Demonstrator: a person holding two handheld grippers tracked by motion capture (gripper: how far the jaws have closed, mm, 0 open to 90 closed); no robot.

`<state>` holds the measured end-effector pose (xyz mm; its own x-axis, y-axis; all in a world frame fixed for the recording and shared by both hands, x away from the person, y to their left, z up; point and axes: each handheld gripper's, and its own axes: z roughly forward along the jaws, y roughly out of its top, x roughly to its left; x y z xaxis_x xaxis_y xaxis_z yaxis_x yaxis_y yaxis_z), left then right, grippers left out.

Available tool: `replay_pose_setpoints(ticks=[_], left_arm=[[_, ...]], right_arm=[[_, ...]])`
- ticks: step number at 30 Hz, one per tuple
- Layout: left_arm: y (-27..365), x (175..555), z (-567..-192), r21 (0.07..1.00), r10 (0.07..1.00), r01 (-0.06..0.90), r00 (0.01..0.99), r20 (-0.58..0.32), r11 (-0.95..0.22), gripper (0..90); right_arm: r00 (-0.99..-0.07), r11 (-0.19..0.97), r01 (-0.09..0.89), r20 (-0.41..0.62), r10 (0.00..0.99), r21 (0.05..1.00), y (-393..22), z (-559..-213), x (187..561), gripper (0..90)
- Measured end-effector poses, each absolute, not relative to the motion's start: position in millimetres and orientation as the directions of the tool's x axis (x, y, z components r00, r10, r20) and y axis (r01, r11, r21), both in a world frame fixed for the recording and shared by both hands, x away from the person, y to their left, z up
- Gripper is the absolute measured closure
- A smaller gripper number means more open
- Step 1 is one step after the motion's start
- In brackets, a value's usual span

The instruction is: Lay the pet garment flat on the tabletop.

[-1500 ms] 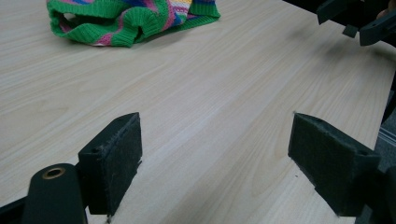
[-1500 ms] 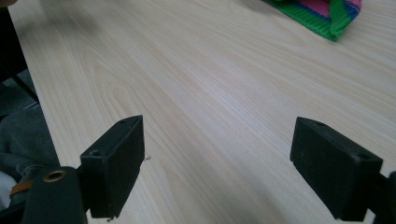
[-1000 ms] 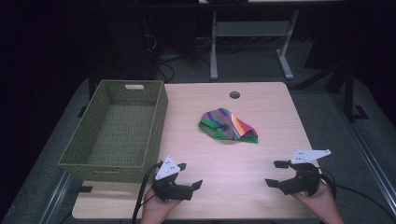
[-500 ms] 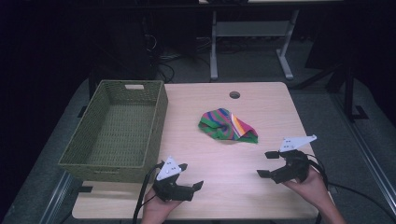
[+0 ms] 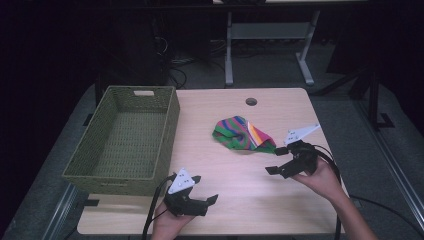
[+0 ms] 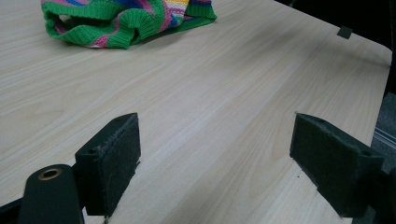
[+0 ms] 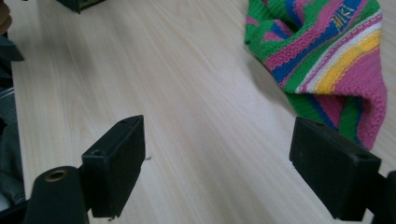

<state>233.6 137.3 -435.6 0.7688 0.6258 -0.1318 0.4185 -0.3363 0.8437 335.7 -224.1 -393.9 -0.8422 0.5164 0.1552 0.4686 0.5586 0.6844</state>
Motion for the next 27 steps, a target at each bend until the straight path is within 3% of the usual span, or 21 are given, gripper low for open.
replay_pose_setpoints(ticks=[27], left_arm=[[143, 234, -433, 0.852, 0.624, 0.411, 0.77, -0.135, -0.323, 15.9]], right_arm=[[-0.843, 0.631, 0.492, 0.147, 0.518, 0.599, -178, -378, 408, 21.1]])
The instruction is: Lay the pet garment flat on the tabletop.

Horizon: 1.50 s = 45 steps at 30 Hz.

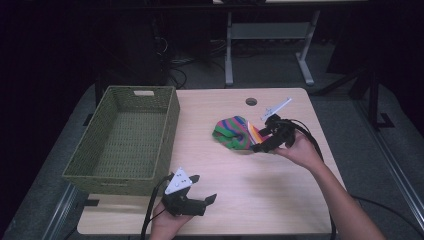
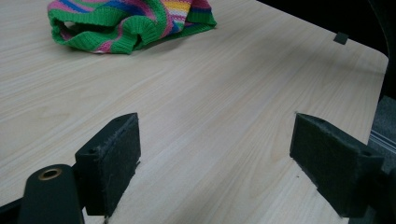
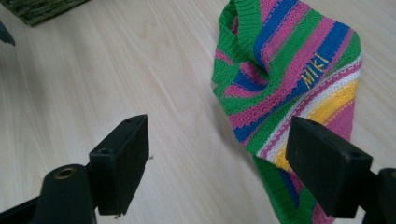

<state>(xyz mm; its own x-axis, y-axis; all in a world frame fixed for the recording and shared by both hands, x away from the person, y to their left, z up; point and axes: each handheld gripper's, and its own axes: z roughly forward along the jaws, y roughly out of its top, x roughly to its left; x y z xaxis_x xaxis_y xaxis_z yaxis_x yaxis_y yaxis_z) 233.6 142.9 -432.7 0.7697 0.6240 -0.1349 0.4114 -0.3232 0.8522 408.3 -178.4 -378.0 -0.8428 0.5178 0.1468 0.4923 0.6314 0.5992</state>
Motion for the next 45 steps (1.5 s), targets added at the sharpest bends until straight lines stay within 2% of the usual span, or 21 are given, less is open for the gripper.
replay_pose_setpoints(ticks=[10, 13, 21, 26, 32, 35, 45], left_arm=[[142, 234, -433, 0.852, 0.621, 0.408, 0.773, -0.131, -0.328, 15.9], [143, 234, -432, 0.853, 0.625, 0.408, 0.77, -0.129, -0.326, 15.9], [145, 235, -432, 0.855, 0.631, 0.422, 0.76, -0.154, -0.3, 15.9], [145, 237, -433, 0.851, 0.633, 0.419, 0.762, -0.14, -0.317, 15.9], [145, 237, -433, 0.851, 0.626, 0.415, 0.767, -0.138, -0.32, 15.9], [145, 237, -432, 0.854, 0.628, 0.414, 0.766, -0.14, -0.314, 15.9], [144, 237, -433, 0.853, 0.626, 0.415, 0.767, -0.141, -0.317, 15.9]], right_arm=[[-0.853, 0.668, 0.466, 0.095, 0.513, 0.581, -159, -381, 424, 23.3], [-0.845, 0.667, 0.48, 0.094, 0.527, 0.57, -156, -383, 428, 26.0], [-0.822, 0.67, 0.52, 0.099, 0.56, 0.53, -147, -398, 444, 26.1], [-0.802, 0.664, 0.554, 0.107, 0.588, 0.502, -142, -410, 453, 26.1], [-0.783, 0.679, 0.576, 0.071, 0.618, 0.454, -135, -425, 460, 26.5], [-0.774, 0.667, 0.596, 0.097, 0.626, 0.447, -134, -431, 464, 30.3], [-0.751, 0.672, 0.626, 0.074, 0.656, 0.395, -128, -444, 468, 34.0]])
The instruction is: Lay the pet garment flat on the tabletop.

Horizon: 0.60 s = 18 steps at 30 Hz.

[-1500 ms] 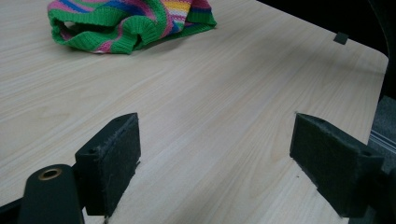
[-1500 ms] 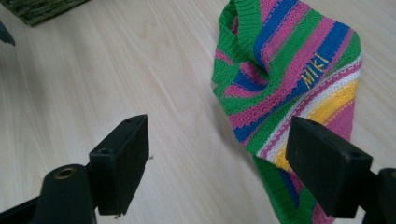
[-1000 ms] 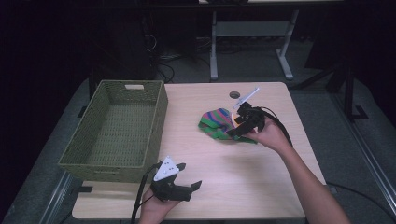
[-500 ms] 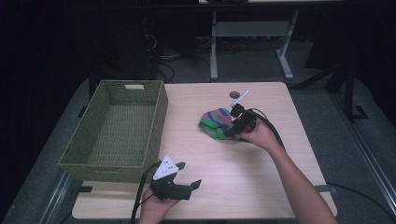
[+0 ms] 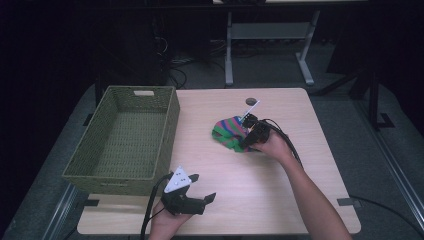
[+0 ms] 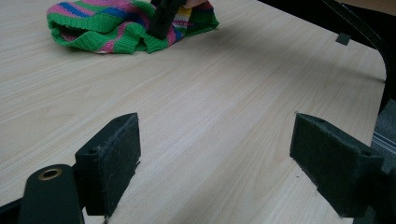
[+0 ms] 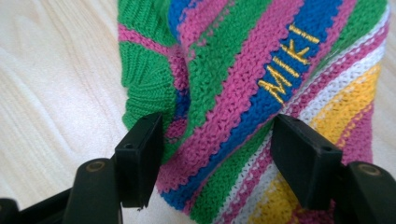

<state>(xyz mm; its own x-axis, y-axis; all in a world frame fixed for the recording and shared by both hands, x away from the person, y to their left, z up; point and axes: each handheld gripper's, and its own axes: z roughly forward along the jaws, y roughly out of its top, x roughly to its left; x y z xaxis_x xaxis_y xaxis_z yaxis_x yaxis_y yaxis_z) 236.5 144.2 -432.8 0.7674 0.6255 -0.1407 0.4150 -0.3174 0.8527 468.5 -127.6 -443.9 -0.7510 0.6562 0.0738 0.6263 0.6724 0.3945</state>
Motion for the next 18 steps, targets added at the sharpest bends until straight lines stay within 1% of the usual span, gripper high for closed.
replay_pose_setpoints(ticks=[3, 10, 12, 16, 18], left_arm=[[144.6, 235.9, -432.4, 0.856, 0.629, 0.412, 0.765, -0.137, -0.314, 15.9], [143.6, 235.6, -432.2, 0.856, 0.63, 0.41, 0.765, -0.134, -0.316, 15.9], [143.7, 234.8, -431.4, 0.857, 0.631, 0.406, 0.765, -0.13, -0.316, 15.9], [144.6, 235.2, -432.0, 0.857, 0.636, 0.411, 0.76, -0.135, -0.309, 15.9], [144.8, 235.2, -431.9, 0.858, 0.637, 0.411, 0.759, -0.135, -0.309, 15.9]], right_arm=[[-0.747, 0.668, 0.631, 0.077, 0.66, 0.395, -127.1, -445.0, 468.9, 34.3], [-0.748, 0.683, 0.623, 0.035, 0.663, 0.38, -124.0, -445.3, 466.7, 38.9], [-0.737, 0.67, 0.632, 0.033, 0.675, 0.39, -124.4, -445.9, 465.0, 41.6], [-0.719, 0.646, 0.641, 0.03, 0.694, 0.415, -127.5, -446.0, 462.6, 52.6], [-0.715, 0.642, 0.644, 0.029, 0.698, 0.415, -128.0, -445.8, 462.9, 54.0]])
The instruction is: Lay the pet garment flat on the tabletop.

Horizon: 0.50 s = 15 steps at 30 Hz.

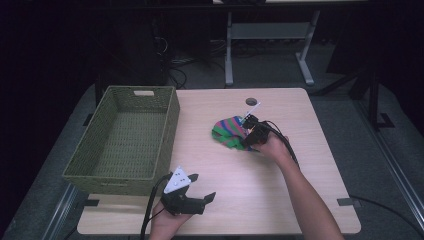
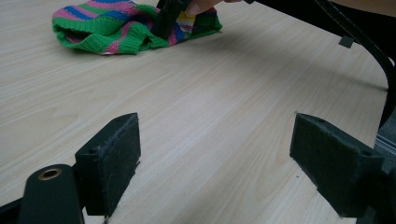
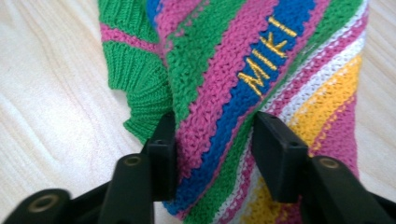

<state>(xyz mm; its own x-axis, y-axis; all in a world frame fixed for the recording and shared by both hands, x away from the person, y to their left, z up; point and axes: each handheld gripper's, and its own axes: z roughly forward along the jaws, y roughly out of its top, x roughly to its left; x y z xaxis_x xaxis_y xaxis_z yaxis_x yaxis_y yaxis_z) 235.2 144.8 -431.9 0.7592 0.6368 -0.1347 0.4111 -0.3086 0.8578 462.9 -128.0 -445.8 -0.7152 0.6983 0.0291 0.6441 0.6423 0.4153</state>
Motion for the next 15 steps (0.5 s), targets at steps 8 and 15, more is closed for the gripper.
replay_pose_setpoints(ticks=[8, 15], left_arm=[[143.1, 235.4, -432.6, 0.856, 0.633, 0.413, 0.762, -0.138, -0.311, 15.9], [146.5, 235.4, -431.8, 0.858, 0.638, 0.413, 0.757, -0.138, -0.305, 15.9]], right_arm=[[-0.703, 0.638, 0.655, 0.018, 0.711, 0.406, -126.5, -444.3, 464.5, 70.0], [-0.681, 0.607, 0.68, 0.048, 0.731, 0.411, -130.2, -444.3, 467.0, 74.3]])
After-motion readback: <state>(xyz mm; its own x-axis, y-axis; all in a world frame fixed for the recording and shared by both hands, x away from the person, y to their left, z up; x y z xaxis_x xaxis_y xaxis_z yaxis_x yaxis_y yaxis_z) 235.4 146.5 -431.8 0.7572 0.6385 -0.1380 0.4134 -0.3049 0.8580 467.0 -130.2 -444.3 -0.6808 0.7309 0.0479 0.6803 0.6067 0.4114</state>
